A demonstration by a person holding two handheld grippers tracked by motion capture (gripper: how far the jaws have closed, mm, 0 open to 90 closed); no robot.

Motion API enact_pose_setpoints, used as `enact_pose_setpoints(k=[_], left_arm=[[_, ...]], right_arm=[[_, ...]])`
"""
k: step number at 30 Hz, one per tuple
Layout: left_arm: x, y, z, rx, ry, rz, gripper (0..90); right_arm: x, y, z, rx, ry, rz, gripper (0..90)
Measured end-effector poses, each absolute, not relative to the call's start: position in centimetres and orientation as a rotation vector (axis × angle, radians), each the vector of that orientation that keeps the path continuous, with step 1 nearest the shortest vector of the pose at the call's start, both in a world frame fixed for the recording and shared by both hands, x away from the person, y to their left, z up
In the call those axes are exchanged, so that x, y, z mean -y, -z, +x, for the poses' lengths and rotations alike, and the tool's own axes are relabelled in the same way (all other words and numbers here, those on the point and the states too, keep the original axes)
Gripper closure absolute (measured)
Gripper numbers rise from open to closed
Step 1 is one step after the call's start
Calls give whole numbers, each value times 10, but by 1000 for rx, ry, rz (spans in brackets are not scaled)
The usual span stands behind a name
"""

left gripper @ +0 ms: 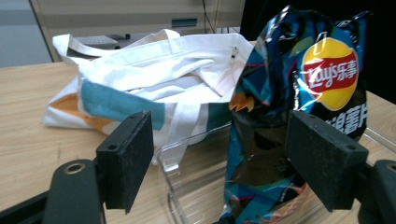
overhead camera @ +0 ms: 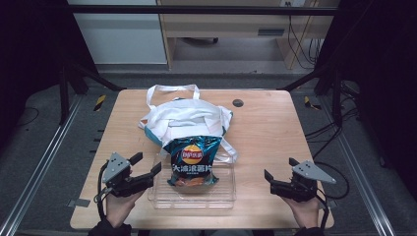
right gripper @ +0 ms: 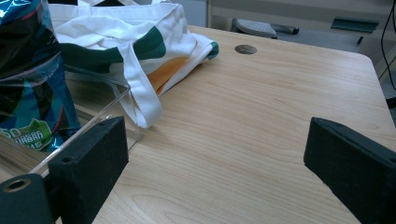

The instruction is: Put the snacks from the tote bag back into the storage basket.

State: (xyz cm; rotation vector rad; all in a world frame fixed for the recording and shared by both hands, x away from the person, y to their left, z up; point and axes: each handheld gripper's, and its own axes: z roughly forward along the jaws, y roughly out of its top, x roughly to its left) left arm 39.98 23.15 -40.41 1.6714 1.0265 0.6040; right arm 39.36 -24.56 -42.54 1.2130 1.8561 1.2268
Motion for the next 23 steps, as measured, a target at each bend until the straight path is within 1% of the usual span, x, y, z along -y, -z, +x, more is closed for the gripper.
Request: enact_pose_setpoints(k=[8,16,23], left_arm=[[-247,409,397,-1062,-628,1681,233],[-262,418,403,-1083,-643,1678,234],[-264,424,408,-1116,-654,1714,231]], right_arm=[[246,425,393,-1856,-1227,1217,67],[245,425,393,-1857,-1227,1218,67],[245,425,393,-1858,-1226,1217,67]])
